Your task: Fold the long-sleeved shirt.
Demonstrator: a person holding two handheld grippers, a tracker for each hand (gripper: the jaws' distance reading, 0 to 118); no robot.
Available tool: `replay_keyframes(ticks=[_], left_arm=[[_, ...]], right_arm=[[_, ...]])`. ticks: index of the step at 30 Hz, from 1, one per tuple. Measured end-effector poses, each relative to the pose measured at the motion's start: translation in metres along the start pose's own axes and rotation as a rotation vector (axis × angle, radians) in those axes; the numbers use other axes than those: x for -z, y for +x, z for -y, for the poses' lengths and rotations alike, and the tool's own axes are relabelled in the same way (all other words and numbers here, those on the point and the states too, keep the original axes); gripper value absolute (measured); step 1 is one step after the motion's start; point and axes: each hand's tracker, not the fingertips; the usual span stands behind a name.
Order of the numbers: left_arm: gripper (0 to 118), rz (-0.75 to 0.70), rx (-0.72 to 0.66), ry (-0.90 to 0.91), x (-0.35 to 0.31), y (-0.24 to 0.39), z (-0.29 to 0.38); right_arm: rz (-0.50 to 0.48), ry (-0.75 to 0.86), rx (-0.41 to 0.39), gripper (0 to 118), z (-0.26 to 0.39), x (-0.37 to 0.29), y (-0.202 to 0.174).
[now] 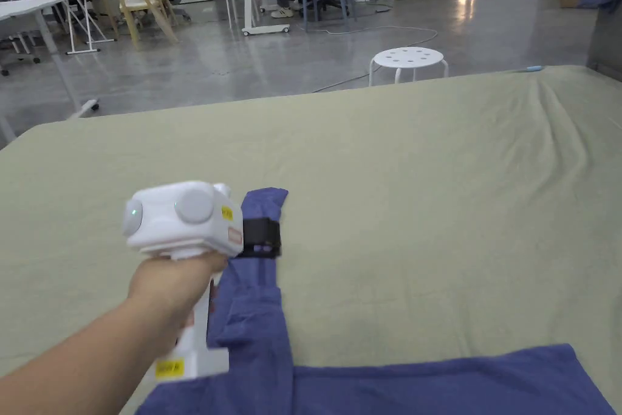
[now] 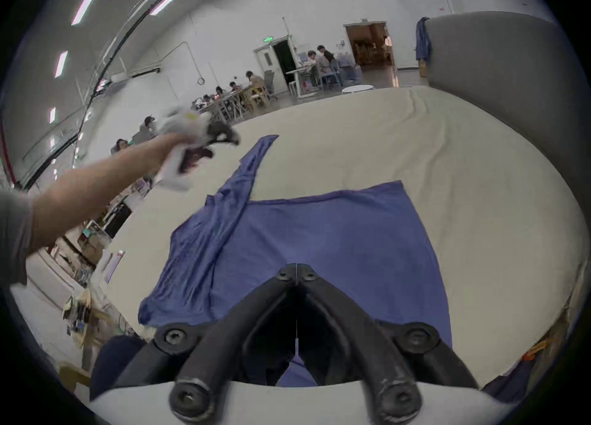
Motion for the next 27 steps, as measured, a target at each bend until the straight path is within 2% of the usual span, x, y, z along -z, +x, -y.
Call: replay_keyframes(ticks=[2,4,6,7,8,10,11,12,13,14,15,17,18,23,27], left_arm=[[110,-0.049,0.011,0.044,0.053,0.0,-0.027],[111,-0.119,0.033,0.023,0.072,0.005,-0.029],[108,-0.099,0.007,-0.063,0.105,0.002,-0.024],[103,-0.099,-0.007,-0.113,0.117,-0.003,-0.028],[101,-0.137,0.015,-0.142,0.123,0.0,-0.023],[101,-0.16,0.154,-0.053,0.113,0.008,-0.021],[93,-0.167,0.154,-0.07,0.108,0.007,-0.025],[62,-0.153,0.142,-0.081,0.098,0.011,-0.026],[10,-0.136,0.171,-0.068,0.083,0.016,-0.028],[1,-0.191,0.226,-0.056,0.07,0.024,-0.029],[1,-0.214,0.258,-0.029,0.06,0.026,-0.036],[1,-0.132,0.326,0.005,0.022,0.03,-0.04],[1,-0.151,0.348,0.004,0.005,0.033,-0.04],[1,-0.188,0.448,0.04,-0.091,0.05,0.013],[1,-0.201,0.469,0.026,-0.156,0.051,0.065]], right_arm=[[0.011,-0.014,-0.015,0,0.002,0.004,0.004],[-0.003,-0.037,-0.027,0,0.003,0.01,0.003],[-0.01,-0.056,-0.043,0,0.006,0.012,0.004],[-0.01,-0.065,-0.047,0,0.007,0.014,0.003],[-0.013,-0.073,-0.049,0,0.007,0.015,0.001],[-0.017,-0.078,-0.055,0,0.01,0.012,0.002],[-0.021,-0.082,-0.057,0,0.011,0.012,0.002],[-0.024,-0.084,-0.058,0,0.011,0.013,0.001],[-0.022,-0.087,-0.053,0,0.01,0.014,-0.001],[-0.024,-0.091,-0.037,0,0.012,0.011,0.002],[-0.028,-0.094,-0.02,0,0.012,0.011,0.002],[-0.031,-0.091,-0.023,0,0.013,0.009,0.0],[-0.029,-0.088,-0.03,0,0.014,0.006,0.0],[-0.056,-0.064,-0.031,0,0.013,-0.003,-0.004],[-0.067,-0.064,-0.084,0,0.012,-0.006,-0.013]])
